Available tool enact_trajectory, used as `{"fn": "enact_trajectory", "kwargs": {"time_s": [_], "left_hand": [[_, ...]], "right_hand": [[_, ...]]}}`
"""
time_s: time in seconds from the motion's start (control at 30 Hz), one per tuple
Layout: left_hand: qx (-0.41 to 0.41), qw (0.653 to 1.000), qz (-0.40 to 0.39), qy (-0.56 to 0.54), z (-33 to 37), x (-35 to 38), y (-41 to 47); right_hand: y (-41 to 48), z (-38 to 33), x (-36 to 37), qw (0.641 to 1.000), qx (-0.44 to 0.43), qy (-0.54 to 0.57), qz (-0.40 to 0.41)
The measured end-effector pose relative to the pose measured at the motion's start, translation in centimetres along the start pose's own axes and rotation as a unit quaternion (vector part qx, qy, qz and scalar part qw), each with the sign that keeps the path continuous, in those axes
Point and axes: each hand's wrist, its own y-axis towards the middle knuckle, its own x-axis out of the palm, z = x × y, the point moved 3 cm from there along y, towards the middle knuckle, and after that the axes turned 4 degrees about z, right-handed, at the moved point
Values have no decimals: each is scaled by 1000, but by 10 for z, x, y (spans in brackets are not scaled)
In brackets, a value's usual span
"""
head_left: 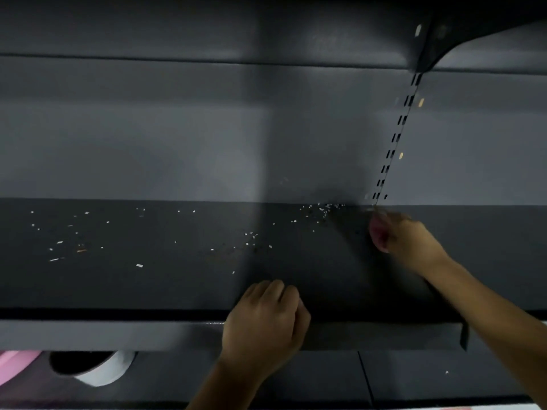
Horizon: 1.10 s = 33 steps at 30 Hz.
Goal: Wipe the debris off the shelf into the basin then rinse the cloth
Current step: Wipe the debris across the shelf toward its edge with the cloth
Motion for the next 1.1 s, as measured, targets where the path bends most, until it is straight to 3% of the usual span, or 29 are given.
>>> {"fn": "enact_trajectory", "kwargs": {"time_s": [0.1, 0.43, 0.53, 0.67, 0.73, 0.83, 1.1], "left_hand": [[7, 1000, 29, 5, -1, 3, -2], [34, 999, 8, 12, -2, 1, -4], [38, 999, 19, 8, -2, 1, -4], [47, 998, 45, 1, -2, 3, -5], [50, 997, 50, 4, -2, 4, -4], [54, 997, 54, 7, -2, 5, -4], [53, 997, 51, -1, -2, 3, -6]], "right_hand": [[9, 2, 18, 998, 55, -39, -20], [16, -163, 74, 982, -148, 92, -76], [16, -144, 50, 978, -116, 169, -22], [22, -41, 0, 975, 40, 208, 62], [19, 25, -21, 978, 137, 115, 105], [10, 77, -23, 974, 213, -34, 72], [43, -31, 37, 999, 43, 23, 11]]}}
